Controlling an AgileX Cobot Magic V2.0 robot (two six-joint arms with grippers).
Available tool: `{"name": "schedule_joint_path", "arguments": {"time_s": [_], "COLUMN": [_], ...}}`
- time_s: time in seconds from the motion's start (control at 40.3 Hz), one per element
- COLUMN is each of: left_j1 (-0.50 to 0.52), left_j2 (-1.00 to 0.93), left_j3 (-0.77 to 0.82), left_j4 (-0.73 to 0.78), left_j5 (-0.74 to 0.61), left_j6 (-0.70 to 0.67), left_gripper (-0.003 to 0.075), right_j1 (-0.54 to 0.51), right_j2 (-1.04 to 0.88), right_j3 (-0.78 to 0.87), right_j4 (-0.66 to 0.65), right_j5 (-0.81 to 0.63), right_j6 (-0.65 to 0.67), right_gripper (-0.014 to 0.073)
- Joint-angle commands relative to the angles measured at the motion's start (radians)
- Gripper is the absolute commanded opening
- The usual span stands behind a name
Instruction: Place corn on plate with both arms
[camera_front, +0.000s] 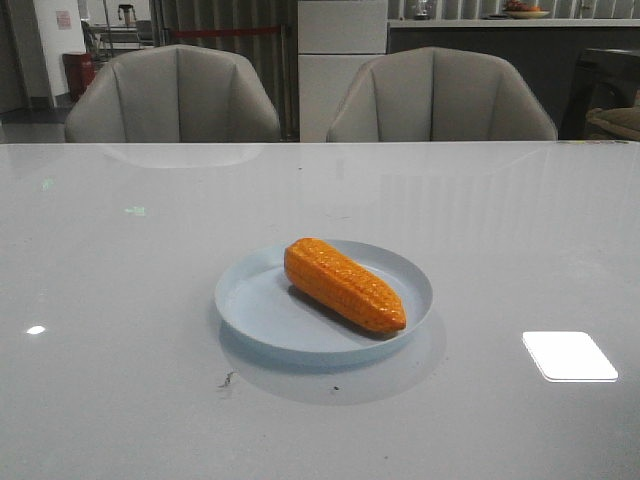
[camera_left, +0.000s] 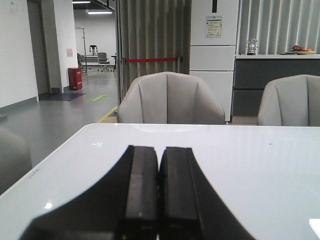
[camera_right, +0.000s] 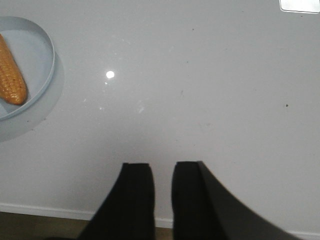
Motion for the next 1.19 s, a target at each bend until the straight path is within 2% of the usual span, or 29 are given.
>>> {"name": "schedule_joint_path", "arguments": {"time_s": [0.0, 0.074, 0.273, 0.521, 0.744, 1.042, 1.166], "left_j1": [0.002, 0.002, 0.002, 0.002, 0.002, 0.002, 0.002], "left_j2": [-0.018, -0.018, -0.018, -0.018, -0.018, -0.018, -0.018], "left_j3": [0.038, 0.038, 0.038, 0.038, 0.038, 0.038, 0.038], "left_j4": [-0.008, -0.008, -0.008, -0.008, -0.008, -0.008, -0.008], "left_j5": [-0.077, -0.077, -0.077, -0.077, -0.077, -0.077, -0.077], "left_j6": [0.0, 0.0, 0.0, 0.0, 0.0, 0.0, 0.0], "left_gripper": [0.0096, 0.0096, 0.0096, 0.0096, 0.0096, 0.0096, 0.0096], "right_j1": [-0.006, -0.006, -0.006, -0.006, -0.002, 0.134, 0.176], "right_j2": [-0.011, -0.019, -0.051, -0.145, -0.311, -0.511, -0.585], "right_j3": [-0.028, -0.028, -0.028, 0.005, 0.229, 0.477, 0.559], "right_j4": [0.022, 0.024, 0.053, 0.102, 0.198, 0.215, 0.215], "right_j5": [-0.057, -0.057, -0.081, -0.292, -0.599, -0.799, -0.828], "right_j6": [-0.007, -0.007, -0.007, -0.007, -0.007, -0.007, -0.007], "right_gripper": [0.0118, 0.0047, 0.0057, 0.0057, 0.0057, 0.0057, 0.0057]}}
